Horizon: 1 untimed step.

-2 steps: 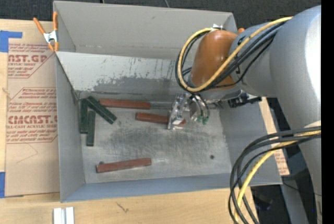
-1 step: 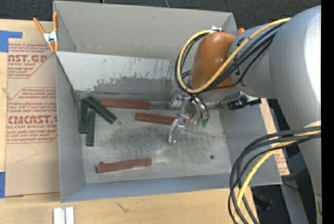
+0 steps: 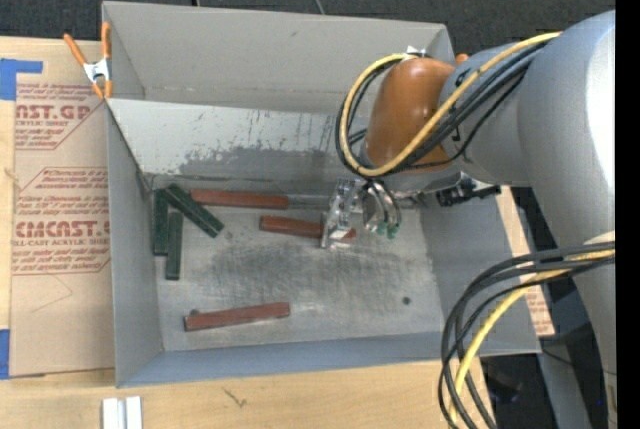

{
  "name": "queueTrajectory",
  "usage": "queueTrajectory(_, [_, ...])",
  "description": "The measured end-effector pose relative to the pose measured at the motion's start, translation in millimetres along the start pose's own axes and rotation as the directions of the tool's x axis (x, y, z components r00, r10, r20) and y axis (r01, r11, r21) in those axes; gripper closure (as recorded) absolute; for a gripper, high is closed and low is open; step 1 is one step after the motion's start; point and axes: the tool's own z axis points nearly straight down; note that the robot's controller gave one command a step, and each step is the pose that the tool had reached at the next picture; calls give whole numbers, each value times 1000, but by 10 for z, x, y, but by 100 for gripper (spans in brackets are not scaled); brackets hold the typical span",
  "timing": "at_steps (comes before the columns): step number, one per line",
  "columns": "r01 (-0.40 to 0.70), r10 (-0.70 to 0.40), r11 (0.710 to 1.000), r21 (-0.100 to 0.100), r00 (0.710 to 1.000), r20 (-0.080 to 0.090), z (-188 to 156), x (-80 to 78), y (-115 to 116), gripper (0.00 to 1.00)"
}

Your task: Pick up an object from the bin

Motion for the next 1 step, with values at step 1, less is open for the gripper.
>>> queueTrajectory(1, [0,0,1000,0,1000,0,0,0,0,100])
